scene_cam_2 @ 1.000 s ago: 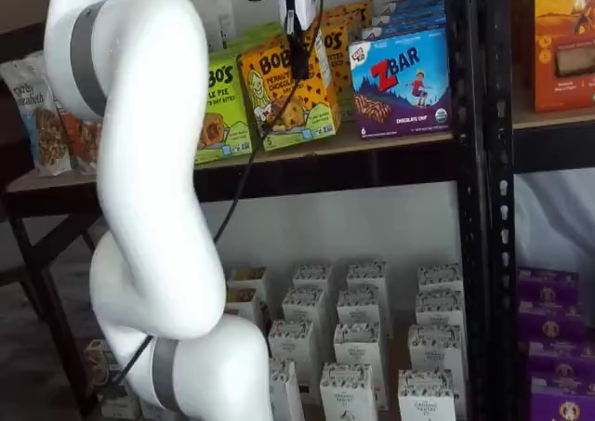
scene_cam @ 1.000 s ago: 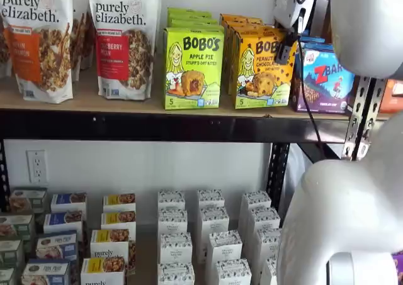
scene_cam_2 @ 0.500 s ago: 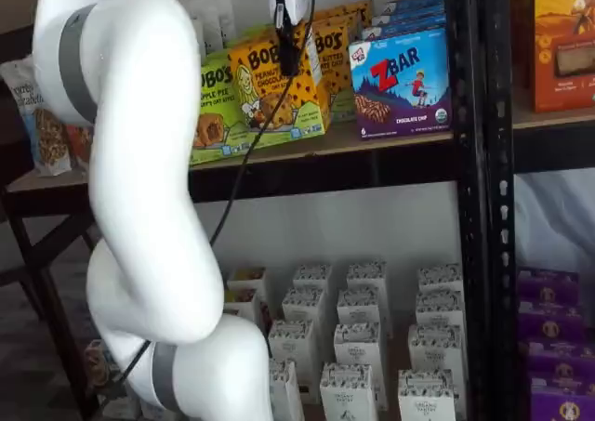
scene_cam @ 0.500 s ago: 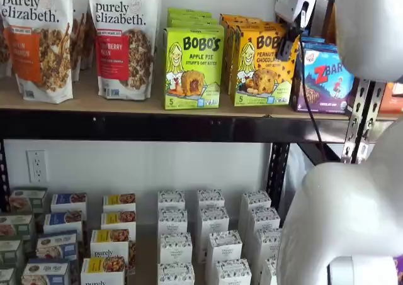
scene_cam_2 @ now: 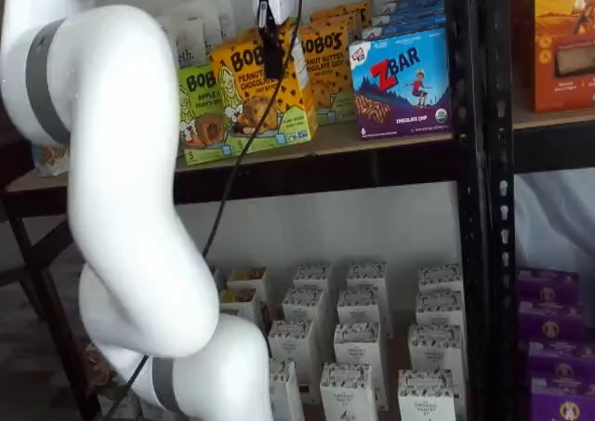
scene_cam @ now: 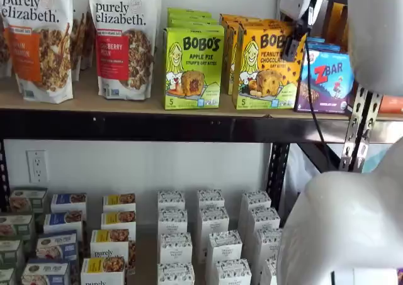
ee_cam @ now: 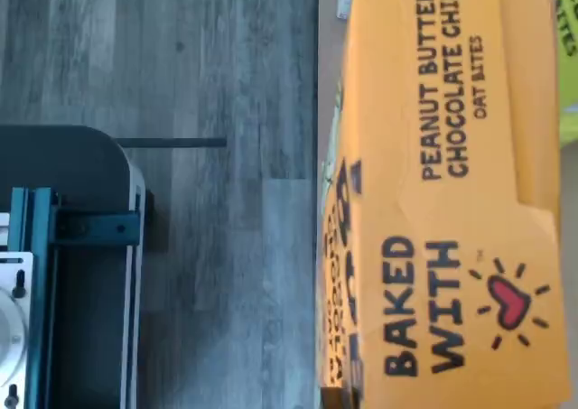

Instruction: Pick up the orange box on the top shelf, the fifth box from the left

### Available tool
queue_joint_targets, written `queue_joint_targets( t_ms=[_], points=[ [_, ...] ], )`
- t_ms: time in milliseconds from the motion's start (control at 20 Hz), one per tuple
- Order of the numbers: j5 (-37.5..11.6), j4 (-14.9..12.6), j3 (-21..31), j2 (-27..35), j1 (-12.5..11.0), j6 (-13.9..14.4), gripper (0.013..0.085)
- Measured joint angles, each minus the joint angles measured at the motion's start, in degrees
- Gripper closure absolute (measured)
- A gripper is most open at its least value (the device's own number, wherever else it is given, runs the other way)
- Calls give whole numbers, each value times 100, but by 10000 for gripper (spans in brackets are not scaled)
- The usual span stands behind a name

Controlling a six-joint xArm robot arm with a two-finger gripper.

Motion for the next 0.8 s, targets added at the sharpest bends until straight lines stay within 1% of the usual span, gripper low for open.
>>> queue_joint_targets(
  t_ms=[300,800],
  points=[
    [96,2,312,-350,1,10,650],
    [86,-15,891,-906,28,28,650]
  ],
)
